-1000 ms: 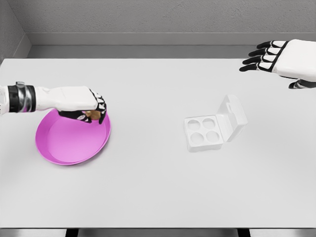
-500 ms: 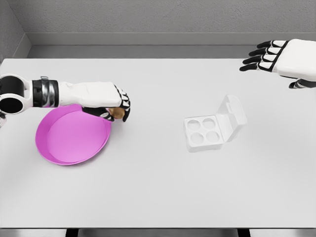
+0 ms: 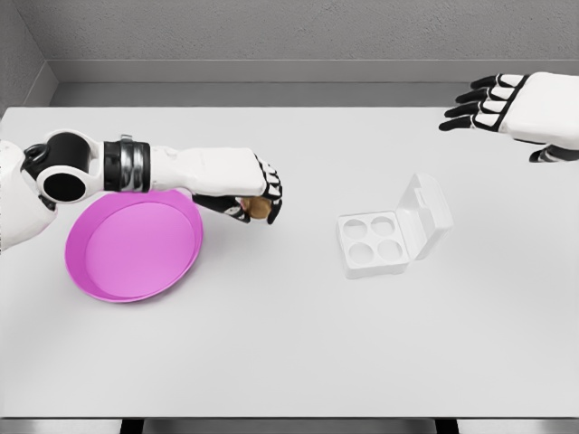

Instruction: Pack egg into the box and close the box lid

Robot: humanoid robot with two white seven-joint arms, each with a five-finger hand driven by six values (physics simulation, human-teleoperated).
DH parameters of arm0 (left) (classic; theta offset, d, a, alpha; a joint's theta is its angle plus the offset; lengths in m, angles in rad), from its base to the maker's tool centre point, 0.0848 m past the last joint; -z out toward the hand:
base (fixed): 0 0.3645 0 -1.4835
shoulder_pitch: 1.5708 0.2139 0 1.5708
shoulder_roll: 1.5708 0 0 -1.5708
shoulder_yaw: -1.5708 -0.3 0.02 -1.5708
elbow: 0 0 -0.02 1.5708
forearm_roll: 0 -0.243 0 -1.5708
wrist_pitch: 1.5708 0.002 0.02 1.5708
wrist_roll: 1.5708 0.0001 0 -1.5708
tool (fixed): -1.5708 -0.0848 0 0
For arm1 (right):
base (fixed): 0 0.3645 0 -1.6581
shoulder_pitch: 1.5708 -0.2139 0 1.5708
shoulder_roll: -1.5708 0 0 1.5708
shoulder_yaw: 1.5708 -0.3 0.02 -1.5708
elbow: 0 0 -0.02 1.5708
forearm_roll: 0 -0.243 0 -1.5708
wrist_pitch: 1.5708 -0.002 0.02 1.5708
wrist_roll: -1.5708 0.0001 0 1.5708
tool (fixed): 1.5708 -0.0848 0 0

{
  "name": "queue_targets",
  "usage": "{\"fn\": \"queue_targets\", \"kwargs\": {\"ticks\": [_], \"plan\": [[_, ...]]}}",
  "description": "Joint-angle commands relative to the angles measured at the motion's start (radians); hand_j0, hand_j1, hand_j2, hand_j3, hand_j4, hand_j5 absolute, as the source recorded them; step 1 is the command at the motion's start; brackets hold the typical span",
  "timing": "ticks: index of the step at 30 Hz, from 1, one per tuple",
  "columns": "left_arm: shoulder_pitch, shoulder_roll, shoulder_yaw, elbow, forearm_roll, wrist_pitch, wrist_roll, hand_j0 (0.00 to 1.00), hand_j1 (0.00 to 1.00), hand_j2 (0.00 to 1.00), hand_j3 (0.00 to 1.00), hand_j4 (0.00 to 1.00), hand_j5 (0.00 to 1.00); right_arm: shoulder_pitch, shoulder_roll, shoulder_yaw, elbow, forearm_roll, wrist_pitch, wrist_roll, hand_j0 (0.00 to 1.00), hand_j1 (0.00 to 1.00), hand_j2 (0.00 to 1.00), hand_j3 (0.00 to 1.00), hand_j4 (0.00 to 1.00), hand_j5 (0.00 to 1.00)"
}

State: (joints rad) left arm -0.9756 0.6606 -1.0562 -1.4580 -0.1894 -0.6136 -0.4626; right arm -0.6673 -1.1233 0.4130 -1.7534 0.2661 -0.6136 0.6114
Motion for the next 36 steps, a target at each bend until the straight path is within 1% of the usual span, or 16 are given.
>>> {"fn": "queue_targets", "kwargs": {"ticks": [1, 6, 8, 10, 11, 13, 14, 16, 19, 21, 24, 25, 27, 29, 31, 36], "plan": [[-0.002, -0.026, -0.001, -0.004, 0.008, 0.003, 0.001, 0.40, 0.40, 0.40, 0.40, 0.40, 0.40, 0.002, -0.001, 0.000, 0.000, -0.004, 0.003, 0.000, 1.00, 1.00, 1.00, 1.00, 1.00, 1.00], [-0.011, -0.072, -0.002, -0.002, 0.007, 0.003, -0.004, 0.40, 0.40, 0.40, 0.40, 0.40, 0.40, 0.003, -0.004, 0.000, 0.012, -0.002, 0.003, 0.000, 1.00, 1.00, 1.00, 1.00, 1.00, 1.00], [-0.012, -0.088, -0.004, -0.002, 0.005, 0.003, -0.004, 0.40, 0.40, 0.40, 0.40, 0.40, 0.40, 0.006, -0.007, 0.000, 0.045, -0.002, 0.003, 0.000, 1.00, 1.00, 1.00, 1.00, 1.00, 1.00], [-0.017, -0.108, -0.004, -0.001, 0.007, 0.003, -0.005, 0.40, 0.40, 0.40, 0.40, 0.40, 0.40, 0.005, -0.032, 0.006, 0.051, -0.008, 0.003, 0.000, 1.00, 1.00, 1.00, 1.00, 1.00, 1.00], [-0.017, -0.111, -0.004, -0.001, 0.005, 0.003, -0.005, 0.40, 0.40, 0.40, 0.40, 0.40, 0.40, 0.000, -0.033, 0.012, 0.068, -0.008, 0.003, 0.000, 1.00, 1.00, 1.00, 1.00, 1.00, 1.00], [-0.018, -0.137, -0.004, 0.002, 0.002, 0.003, -0.008, 0.40, 0.40, 0.40, 0.40, 0.40, 0.40, 0.000, -0.033, 0.020, 0.126, -0.010, 0.003, 0.000, 1.00, 1.00, 1.00, 1.00, 1.00, 1.00], [-0.020, -0.148, -0.004, 0.004, 0.001, 0.003, -0.008, 0.40, 0.40, 0.40, 0.40, 0.40, 0.40, -0.002, -0.033, 0.020, 0.137, -0.010, 0.003, 0.000, 1.00, 1.00, 1.00, 1.00, 1.00, 1.00], [-0.022, -0.176, -0.005, 0.005, 0.001, 0.003, -0.010, 0.40, 0.40, 0.40, 0.40, 0.40, 0.40, 0.003, -0.033, 0.020, 0.137, -0.010, 0.003, 0.000, 1.00, 1.00, 1.00, 1.00, 1.00, 1.00], [-0.029, -0.214, -0.005, 0.005, 0.001, 0.003, -0.010, 0.40, 0.40, 0.40, 0.40, 0.40, 0.40, 0.011, -0.036, 0.020, 0.161, -0.008, 0.003, 0.000, 1.00, 1.00, 1.00, 1.00, 1.00, 1.00], [-0.035, -0.246, -0.022, 0.010, 0.001, 0.003, -0.027, 0.40, 0.40, 0.40, 0.40, 0.40, 0.40, 0.038, -0.036, 0.020, 0.161, -0.001, 0.003, 0.000, 1.00, 1.00, 1.00, 1.00, 1.00, 1.00], [-0.041, -0.269, -0.025, 0.039, 0.001, 0.003, -0.027, 0.40, 0.40, 0.40, 0.40, 0.40, 0.40, 0.064, -0.036, 0.021, 0.189, 0.021, 0.003, 0.000, 1.00, 1.00, 1.00, 1.00, 1.00, 1.00], [-0.041, -0.277, -0.025, 0.047, 0.001, 0.003, -0.027, 0.40, 0.40, 0.40, 0.40, 0.40, 0.40, 0.080, -0.036, 0.023, 0.190, 0.036, 0.003, 0.000, 1.00, 1.00, 1.00, 1.00, 1.00, 1.00], [-0.041, -0.295, -0.033, 0.077, 0.001, 0.003, -0.031, 0.40, 0.40, 0.40, 0.40, 0.40, 0.40, 0.089, -0.036, 0.023, 0.193, 0.041, 0.003, 0.000, 1.00, 1.00, 1.00, 1.00, 1.00, 1.00], [-0.043, -0.308, -0.034, 0.094, -0.001, 0.003, -0.033, 0.40, 0.40, 0.40, 0.40, 0.40, 0.40, 0.103, -0.036, 0.033, 0.193, 0.074, 0.003, 0.000, 1.00, 1.00, 1.00, 1.00, 1.00, 1.00], [-0.043, -0.329, -0.034, 0.153, -0.002, 0.003, -0.034, 0.40, 0.40, 0.40, 0.40, 0.40, 0.40, 0.110, -0.033, 0.038, 0.213, 0.074, 0.003, 0.000, 1.00, 1.00, 1.00, 1.00, 1.00, 1.00], [-0.054, -0.332, -0.034, 0.156, -0.001, 0.003, -0.034, 0.41, 0.41, 0.41, 0.41, 0.41, 0.41, 0.114, -0.033, 0.039, 0.226, 0.074, 0.003, 0.000, 1.00, 1.00, 1.00, 1.00, 1.00, 1.00]]}}
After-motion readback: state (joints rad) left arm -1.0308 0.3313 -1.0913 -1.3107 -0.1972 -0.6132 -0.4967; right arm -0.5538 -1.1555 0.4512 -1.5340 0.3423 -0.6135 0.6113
